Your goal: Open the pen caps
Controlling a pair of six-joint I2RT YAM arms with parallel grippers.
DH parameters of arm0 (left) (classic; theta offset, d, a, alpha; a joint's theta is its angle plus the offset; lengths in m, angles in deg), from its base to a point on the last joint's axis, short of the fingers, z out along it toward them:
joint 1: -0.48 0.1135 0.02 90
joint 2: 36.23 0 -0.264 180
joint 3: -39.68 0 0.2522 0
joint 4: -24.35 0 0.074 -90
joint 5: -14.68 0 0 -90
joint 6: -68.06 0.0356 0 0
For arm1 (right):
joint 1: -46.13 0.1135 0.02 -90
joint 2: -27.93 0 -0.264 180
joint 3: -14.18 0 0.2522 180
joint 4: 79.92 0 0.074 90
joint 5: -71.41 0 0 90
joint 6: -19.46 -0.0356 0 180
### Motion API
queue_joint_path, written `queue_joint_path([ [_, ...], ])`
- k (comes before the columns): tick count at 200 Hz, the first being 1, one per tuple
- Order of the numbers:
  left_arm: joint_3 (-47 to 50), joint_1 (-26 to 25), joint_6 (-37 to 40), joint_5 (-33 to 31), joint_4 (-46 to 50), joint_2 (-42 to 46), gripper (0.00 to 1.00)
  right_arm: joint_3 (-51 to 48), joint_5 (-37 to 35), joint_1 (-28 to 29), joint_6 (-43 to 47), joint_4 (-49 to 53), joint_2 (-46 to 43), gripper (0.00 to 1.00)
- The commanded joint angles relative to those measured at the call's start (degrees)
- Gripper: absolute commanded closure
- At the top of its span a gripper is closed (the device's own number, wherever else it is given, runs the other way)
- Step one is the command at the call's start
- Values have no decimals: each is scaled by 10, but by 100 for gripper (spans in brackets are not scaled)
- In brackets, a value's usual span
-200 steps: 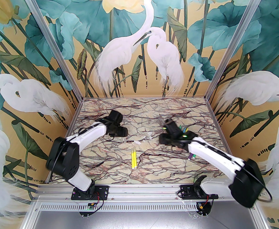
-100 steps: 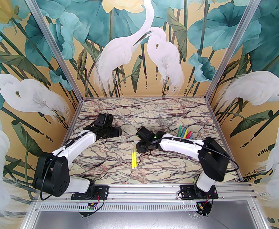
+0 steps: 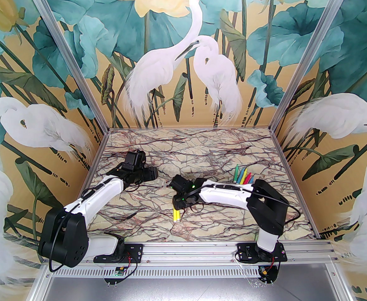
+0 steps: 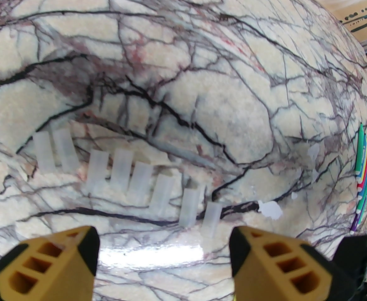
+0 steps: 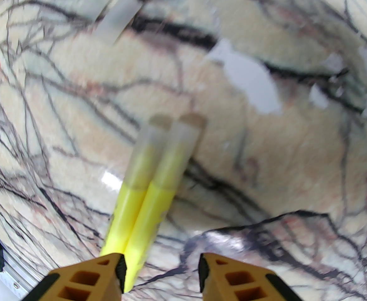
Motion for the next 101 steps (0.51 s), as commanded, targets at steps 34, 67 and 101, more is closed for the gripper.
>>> queue_joint_path([
  [34,16,5,-10,-18,-15,22,24,9,6,14,-31,7,24,57],
  [67,19,5,-11,-17,-18,24,24,11,7,16,-33,-1,32,58],
  [101,22,5,-10,-16,-20,26,24,12,6,17,-36,-3,41,59],
])
